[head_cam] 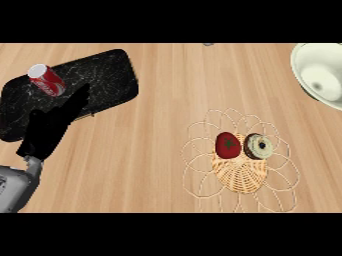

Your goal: Pick the cupcake from the placemat and place it in the bowl

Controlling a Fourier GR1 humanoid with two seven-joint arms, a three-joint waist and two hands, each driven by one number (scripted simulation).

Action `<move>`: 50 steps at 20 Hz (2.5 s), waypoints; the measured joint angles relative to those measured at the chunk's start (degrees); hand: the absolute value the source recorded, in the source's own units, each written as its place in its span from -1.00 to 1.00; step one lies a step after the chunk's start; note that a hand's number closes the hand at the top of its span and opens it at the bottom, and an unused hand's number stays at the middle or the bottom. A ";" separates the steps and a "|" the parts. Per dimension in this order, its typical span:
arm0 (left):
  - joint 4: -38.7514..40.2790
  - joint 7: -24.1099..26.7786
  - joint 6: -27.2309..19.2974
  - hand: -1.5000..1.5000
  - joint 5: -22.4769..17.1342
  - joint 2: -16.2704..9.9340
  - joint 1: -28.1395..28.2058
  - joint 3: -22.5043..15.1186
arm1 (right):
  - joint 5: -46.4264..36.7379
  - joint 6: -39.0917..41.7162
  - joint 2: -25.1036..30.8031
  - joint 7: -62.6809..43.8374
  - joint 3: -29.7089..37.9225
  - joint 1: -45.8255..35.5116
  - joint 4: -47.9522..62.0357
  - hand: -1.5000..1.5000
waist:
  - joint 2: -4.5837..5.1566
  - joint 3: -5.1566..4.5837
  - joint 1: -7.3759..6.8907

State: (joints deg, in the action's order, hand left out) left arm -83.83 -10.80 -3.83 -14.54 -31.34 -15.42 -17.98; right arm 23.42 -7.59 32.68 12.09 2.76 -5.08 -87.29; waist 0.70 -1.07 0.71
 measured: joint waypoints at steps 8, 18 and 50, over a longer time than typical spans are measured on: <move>-0.84 3.76 -7.45 0.00 3.40 1.30 -3.01 4.48 | 4.89 18.90 2.37 2.63 -3.56 -6.03 6.78 -1.00 | 0.23 1.22 -4.92; -2.48 3.73 -14.65 0.00 6.96 4.17 -2.75 5.54 | 2.61 43.58 8.38 19.58 -2.20 -11.89 24.09 -1.00 | 0.21 1.50 -4.09; -6.28 1.90 -15.59 0.00 12.22 7.08 1.87 8.05 | -43.76 38.50 11.24 20.37 -34.31 -30.31 21.97 -1.00 | -0.59 1.08 -1.53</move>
State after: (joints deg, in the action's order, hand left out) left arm -90.11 -8.90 -19.42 -2.32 -24.26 -13.54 -9.93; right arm -20.34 30.91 43.93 32.46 -31.55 -35.39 -65.33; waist 0.11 0.01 -0.82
